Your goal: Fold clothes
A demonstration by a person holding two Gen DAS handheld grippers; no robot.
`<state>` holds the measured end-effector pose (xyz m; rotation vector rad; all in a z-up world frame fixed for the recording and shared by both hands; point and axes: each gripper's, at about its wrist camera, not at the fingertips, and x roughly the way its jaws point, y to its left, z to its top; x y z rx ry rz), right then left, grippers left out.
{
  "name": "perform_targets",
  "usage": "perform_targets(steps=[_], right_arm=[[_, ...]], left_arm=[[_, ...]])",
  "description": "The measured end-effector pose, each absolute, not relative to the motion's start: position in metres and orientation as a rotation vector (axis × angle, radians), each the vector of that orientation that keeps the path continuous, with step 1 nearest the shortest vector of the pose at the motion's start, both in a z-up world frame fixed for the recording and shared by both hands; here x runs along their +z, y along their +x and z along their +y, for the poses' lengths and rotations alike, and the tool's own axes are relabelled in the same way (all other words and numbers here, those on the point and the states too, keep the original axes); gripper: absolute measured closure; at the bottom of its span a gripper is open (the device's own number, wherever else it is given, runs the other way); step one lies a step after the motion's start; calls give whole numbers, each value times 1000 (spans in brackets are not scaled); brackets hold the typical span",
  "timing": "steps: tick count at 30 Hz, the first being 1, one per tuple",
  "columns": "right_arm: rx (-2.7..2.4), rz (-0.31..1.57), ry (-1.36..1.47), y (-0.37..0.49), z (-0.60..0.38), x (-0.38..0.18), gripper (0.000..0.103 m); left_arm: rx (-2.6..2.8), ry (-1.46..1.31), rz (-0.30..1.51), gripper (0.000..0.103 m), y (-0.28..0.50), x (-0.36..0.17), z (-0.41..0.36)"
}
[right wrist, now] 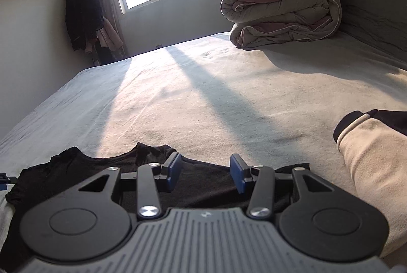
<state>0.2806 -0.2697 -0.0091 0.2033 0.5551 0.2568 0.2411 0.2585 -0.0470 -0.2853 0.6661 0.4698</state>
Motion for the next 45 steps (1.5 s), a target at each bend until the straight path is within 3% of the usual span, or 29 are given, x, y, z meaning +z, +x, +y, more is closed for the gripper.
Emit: perform_targets(steps=[9, 14, 16, 18, 20, 21, 22, 25, 26, 27, 29, 34, 37, 41, 43, 44, 45], right_arm=[[548, 587, 26, 329, -110, 28, 56], [614, 583, -92, 353, -23, -1, 56], [595, 579, -130, 362, -5, -17, 56], [583, 606, -129, 374, 4, -36, 56], [583, 612, -127, 382, 10, -50, 56], [578, 610, -131, 385, 12, -56, 56], [569, 606, -136, 385, 13, -61, 57], [546, 570, -140, 382, 13, -69, 76], [539, 560, -129, 381, 12, -68, 90], [540, 552, -111, 381, 9, -67, 98], [542, 541, -81, 381, 5, -65, 98], [562, 570, -100, 384, 14, -71, 97], [569, 563, -109, 381, 16, -71, 91], [583, 562, -79, 381, 12, -70, 84], [592, 559, -63, 381, 10, -69, 73], [593, 556, -59, 380, 10, -69, 62], [587, 550, -63, 379, 10, -68, 59]], left_arm=[[324, -424, 520, 46, 245, -67, 280], [323, -395, 529, 48, 264, -70, 280], [337, -356, 558, 57, 273, -70, 279], [359, -320, 562, 76, 278, -72, 277], [368, -332, 556, 86, 278, -74, 279], [363, -357, 551, 100, 278, -74, 282], [353, -382, 548, 101, 277, -75, 285], [373, -386, 524, 102, 272, -72, 285], [387, -381, 514, 102, 270, -70, 285], [417, -365, 497, 102, 268, -68, 284], [441, -358, 464, 102, 264, -65, 284], [448, -368, 511, 101, 270, -70, 290], [468, -366, 504, 97, 267, -64, 291], [498, -360, 483, 80, 258, -53, 290], [477, -379, 475, 77, 255, -47, 291], [466, -378, 481, 77, 255, -45, 291], [458, -372, 496, 77, 255, -45, 290]])
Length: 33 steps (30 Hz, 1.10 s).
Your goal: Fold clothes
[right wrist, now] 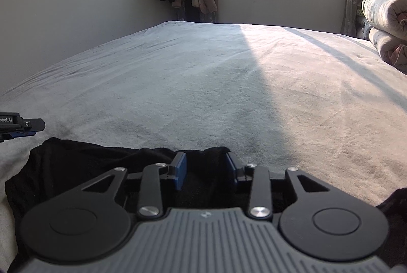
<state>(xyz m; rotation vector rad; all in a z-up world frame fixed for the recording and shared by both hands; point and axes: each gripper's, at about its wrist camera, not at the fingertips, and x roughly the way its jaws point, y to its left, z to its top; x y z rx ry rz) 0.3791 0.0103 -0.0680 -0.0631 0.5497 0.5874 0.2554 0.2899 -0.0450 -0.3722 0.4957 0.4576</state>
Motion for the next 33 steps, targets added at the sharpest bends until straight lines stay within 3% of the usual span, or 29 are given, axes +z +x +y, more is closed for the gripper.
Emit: perform_targets(steps=[9, 33], right_arm=[[577, 546, -60, 378, 9, -68, 55], [574, 543, -100, 376, 15, -68, 51]], left_arm=[[422, -342, 616, 77, 260, -41, 286], [377, -419, 665, 77, 255, -40, 294]])
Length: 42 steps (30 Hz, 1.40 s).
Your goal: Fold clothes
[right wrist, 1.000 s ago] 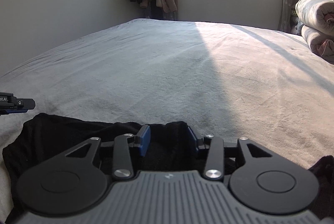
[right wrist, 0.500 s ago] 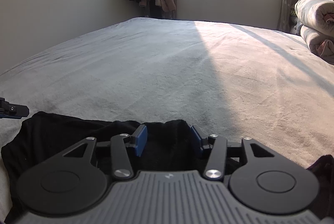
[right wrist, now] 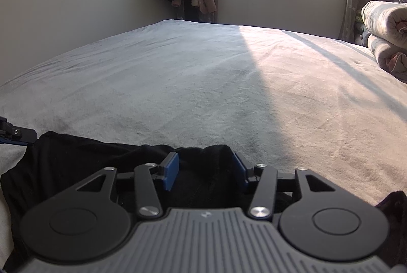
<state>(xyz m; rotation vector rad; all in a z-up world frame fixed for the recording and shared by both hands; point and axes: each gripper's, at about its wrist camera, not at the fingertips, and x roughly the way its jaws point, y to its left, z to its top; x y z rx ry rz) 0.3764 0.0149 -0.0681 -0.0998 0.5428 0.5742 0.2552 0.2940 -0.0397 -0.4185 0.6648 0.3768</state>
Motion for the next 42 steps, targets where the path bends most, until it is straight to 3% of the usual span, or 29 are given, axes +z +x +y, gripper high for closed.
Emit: perform_targets(steps=[5, 13, 20, 22, 26, 30, 31, 33, 42], right_arm=[[552, 569, -36, 372, 8, -61, 51], [467, 613, 87, 308, -85, 1, 51], [307, 654, 124, 237, -175, 18, 51], [268, 672, 125, 216, -193, 16, 51], [209, 693, 160, 184, -224, 11, 51], [159, 710, 202, 160, -247, 9, 51], [151, 714, 213, 155, -251, 9, 51], [146, 715, 224, 141, -258, 11, 51], [153, 735, 219, 84, -263, 8, 49]], left_arm=[[354, -445, 671, 77, 254, -38, 292], [385, -489, 786, 77, 217, -30, 282], [296, -725, 824, 78, 210, -48, 297], [338, -699, 816, 101, 208, -51, 295], [413, -626, 808, 100, 200, -49, 289], [441, -569, 822, 92, 194, -44, 283], [433, -573, 827, 84, 189, -40, 281], [417, -556, 824, 56, 175, -29, 273], [183, -495, 853, 50, 100, -14, 212]])
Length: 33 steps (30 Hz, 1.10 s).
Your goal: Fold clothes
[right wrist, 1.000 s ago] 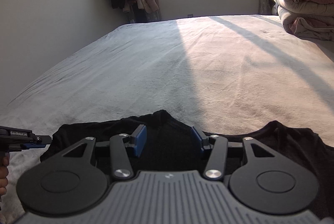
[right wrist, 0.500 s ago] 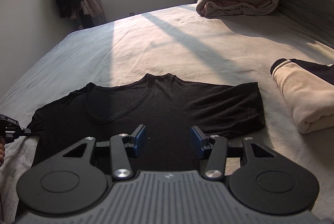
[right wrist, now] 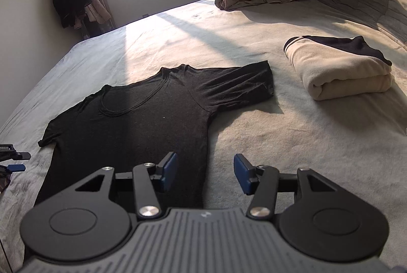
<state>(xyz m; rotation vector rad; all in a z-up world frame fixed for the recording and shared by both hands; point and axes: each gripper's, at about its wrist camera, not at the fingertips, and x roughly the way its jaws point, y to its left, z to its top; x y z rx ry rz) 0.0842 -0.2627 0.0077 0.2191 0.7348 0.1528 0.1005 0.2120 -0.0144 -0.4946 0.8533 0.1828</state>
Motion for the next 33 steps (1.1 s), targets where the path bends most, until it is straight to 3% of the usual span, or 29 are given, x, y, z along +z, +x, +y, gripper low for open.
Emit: perform_targets(steps=[8, 13, 26, 28, 30, 31, 33], right_arm=[[190, 861, 197, 39, -264, -21, 49], [240, 937, 212, 9, -270, -36, 56], [280, 971, 399, -88, -301, -40, 60], [274, 959, 432, -99, -305, -40, 61], [265, 948, 465, -107, -307, -41, 63], [262, 945, 472, -109, -306, -41, 64], [264, 948, 468, -111, -304, -42, 75]], left_arm=[[-13, -491, 902, 52, 28, -47, 175], [-79, -402, 994, 52, 0, -41, 159], [-195, -272, 1037, 53, -97, -46, 136], [-186, -270, 1026, 58, -104, -47, 134], [-165, -256, 1018, 75, -109, -48, 131], [-157, -249, 1015, 78, -110, -48, 130], [-160, -257, 1019, 97, -113, -47, 130]])
